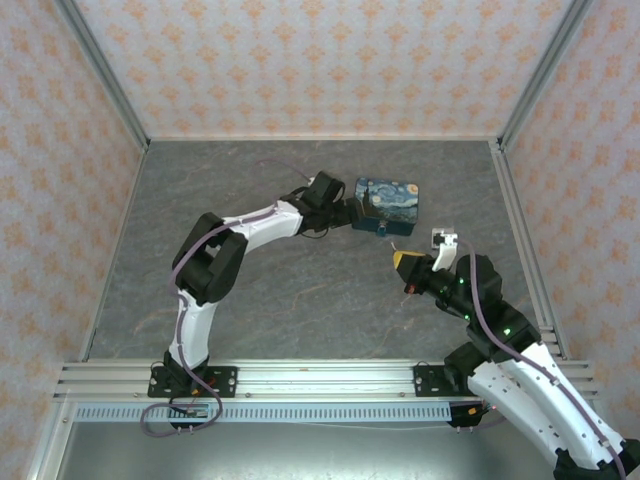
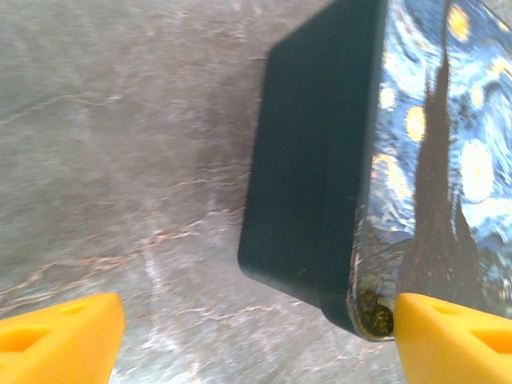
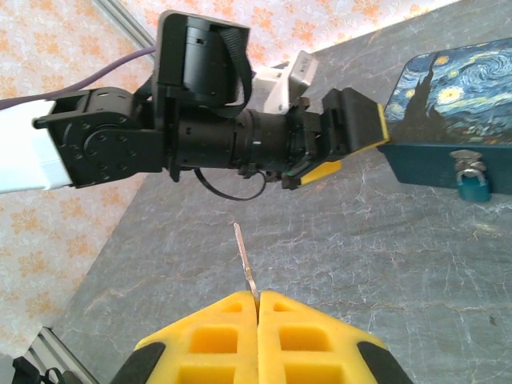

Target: Unlock the padlock with the key

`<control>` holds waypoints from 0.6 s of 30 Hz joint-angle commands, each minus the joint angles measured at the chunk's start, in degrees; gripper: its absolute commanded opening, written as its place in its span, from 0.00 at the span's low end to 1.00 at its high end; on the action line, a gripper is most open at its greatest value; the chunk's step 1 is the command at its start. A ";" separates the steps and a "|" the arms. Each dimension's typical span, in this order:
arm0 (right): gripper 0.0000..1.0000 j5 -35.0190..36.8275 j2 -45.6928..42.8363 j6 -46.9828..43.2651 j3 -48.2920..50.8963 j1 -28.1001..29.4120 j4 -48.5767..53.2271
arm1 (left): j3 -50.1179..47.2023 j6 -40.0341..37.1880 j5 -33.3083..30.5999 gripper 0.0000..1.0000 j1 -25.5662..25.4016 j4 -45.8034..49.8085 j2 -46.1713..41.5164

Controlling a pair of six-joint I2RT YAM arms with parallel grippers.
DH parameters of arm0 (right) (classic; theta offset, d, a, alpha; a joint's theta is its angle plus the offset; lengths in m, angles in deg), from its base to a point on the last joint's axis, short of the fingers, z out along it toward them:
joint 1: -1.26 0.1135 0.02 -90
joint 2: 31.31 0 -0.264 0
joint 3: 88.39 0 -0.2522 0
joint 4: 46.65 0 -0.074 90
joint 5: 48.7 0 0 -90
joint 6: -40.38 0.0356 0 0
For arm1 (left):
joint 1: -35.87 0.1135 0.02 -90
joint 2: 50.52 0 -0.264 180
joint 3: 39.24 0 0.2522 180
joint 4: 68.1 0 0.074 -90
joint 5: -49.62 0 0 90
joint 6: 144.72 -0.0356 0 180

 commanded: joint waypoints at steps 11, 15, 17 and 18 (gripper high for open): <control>0.00 -0.69 1.78 0.71 1.08 0.42 -1.33 | -14.84 -2.31 -4.97 0.87 0.75 4.35 -10.04; 0.00 -0.73 2.55 0.70 1.20 0.45 -1.55 | -17.71 -2.53 -5.97 0.87 0.76 4.99 -12.92; 0.00 -1.00 2.98 0.66 1.11 0.42 -1.64 | -18.55 -2.74 -6.47 0.87 0.84 5.46 -13.56; 0.00 -0.99 3.23 0.61 1.11 0.41 -1.63 | -19.01 -2.84 -6.66 0.88 0.97 5.71 -13.93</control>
